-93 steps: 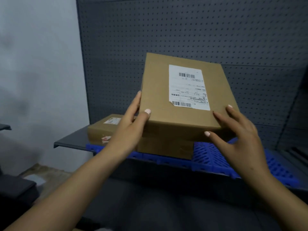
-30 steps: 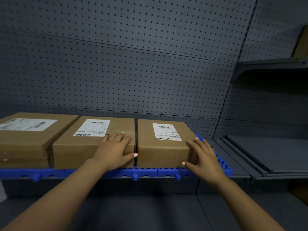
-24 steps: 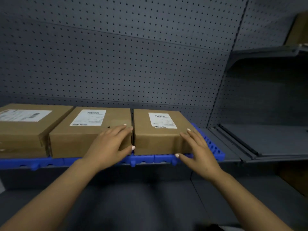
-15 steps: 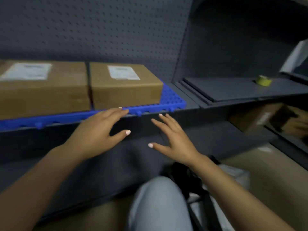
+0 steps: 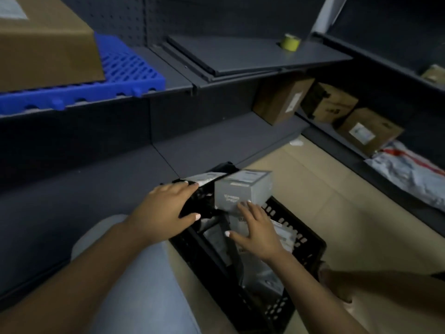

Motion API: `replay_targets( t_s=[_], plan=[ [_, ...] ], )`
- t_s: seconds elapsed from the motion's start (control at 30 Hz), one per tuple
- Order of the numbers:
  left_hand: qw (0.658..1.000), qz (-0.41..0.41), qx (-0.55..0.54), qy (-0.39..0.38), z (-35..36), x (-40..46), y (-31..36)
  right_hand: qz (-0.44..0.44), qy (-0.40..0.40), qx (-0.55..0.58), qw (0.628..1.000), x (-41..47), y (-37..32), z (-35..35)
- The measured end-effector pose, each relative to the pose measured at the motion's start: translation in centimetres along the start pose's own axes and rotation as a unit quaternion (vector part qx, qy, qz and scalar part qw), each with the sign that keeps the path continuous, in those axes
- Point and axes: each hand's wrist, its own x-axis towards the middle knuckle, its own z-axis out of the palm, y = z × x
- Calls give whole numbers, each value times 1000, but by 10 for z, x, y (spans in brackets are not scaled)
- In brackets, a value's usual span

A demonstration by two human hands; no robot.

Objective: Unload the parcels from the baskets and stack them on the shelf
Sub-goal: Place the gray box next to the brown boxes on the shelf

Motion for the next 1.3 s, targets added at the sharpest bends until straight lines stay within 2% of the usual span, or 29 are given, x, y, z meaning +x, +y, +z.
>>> replay_targets(
  t_s=[0.1,0.23,0.3,0.43,0.53,0.63,0.93,1.17,1.3],
  plan=[
    [999,-4,16,-32,18,6,2,43,11,-3,999,-13,17,11],
    [1000,-16,11,-14,20,16,1,48,101,-33,993,5,14,5],
    [1000,-25,17,-8,22,20,-2,43,120,-72,989,28,5,-2],
    [999,-51,10,-4,28,24,-9,77,52,-115,989,73,-18,-9],
    [997,-81,-2,15,33,27,-15,73,27,-171,982,94,-33,-2],
    [995,-100,4,-2,36,29,-16,80,3,-196,977,99,-38,8],
    [997,-70,-21,-4,40,34,-4,121,75,-169,975,40,-4,25],
    [999,-35,-5,28,42,48,25,252,55,-126,958,65,-34,22],
    [999,-25,7,34,43,50,25,287,71,-84,952,72,-32,25]
  ],
)
